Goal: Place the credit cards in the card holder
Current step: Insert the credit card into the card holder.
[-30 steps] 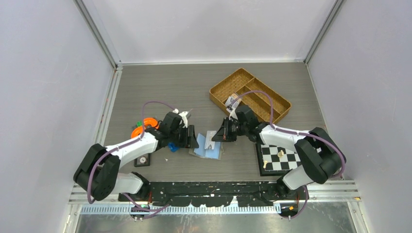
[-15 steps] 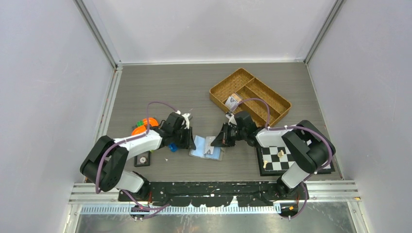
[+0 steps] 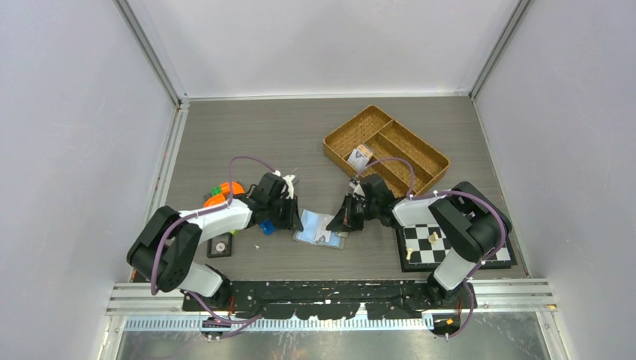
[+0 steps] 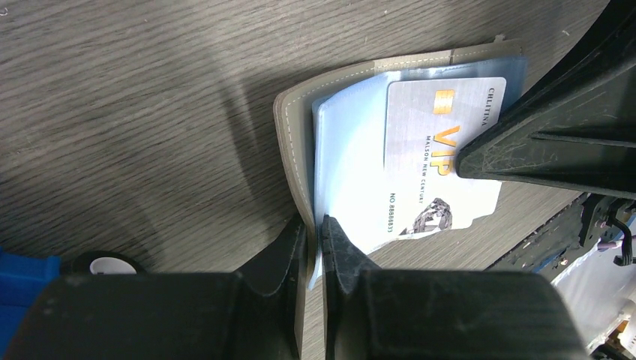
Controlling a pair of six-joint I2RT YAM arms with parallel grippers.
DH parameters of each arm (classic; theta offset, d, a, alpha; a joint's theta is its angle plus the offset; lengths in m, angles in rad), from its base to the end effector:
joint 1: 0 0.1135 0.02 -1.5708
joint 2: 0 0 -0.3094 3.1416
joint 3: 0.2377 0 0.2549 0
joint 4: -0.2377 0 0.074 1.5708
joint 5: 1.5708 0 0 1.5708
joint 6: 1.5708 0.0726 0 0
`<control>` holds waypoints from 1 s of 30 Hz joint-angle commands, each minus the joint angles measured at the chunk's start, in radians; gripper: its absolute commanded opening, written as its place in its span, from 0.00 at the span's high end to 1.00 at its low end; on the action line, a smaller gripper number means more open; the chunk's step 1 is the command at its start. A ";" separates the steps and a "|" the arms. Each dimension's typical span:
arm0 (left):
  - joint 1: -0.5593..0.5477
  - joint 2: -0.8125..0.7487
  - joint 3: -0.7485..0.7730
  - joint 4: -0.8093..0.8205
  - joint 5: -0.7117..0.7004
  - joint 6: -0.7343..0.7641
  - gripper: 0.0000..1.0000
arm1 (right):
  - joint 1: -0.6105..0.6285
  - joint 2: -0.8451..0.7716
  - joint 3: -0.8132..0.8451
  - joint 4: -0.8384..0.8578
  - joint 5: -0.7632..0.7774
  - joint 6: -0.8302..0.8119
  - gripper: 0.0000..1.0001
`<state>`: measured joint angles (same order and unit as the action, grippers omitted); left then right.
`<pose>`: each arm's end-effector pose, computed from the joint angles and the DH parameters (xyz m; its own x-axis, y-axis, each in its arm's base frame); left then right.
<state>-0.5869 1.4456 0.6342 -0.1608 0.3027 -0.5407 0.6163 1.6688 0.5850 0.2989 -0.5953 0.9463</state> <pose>0.2180 -0.1710 0.1637 -0.9338 0.0310 -0.3563 0.2190 0.8372 -0.5012 0.2328 0.2148 0.1358 -0.9881 0.1233 -0.0921 -0.0012 0.5924 0.8057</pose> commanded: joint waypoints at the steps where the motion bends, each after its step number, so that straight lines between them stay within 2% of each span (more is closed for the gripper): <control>1: 0.002 0.014 0.016 0.011 -0.011 0.024 0.90 | 0.006 -0.002 0.017 -0.108 0.050 -0.011 0.99; 23: 0.002 0.024 0.018 0.021 0.028 0.033 0.91 | 0.010 0.120 0.032 0.012 0.070 0.054 1.00; 30: 0.002 0.024 0.020 0.022 0.033 0.032 0.88 | 0.021 0.143 0.027 0.049 0.082 0.094 0.99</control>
<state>-0.5819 1.4521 0.6342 -0.1543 0.3222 -0.5228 0.6266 1.7653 0.6243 0.3538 -0.6151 1.0248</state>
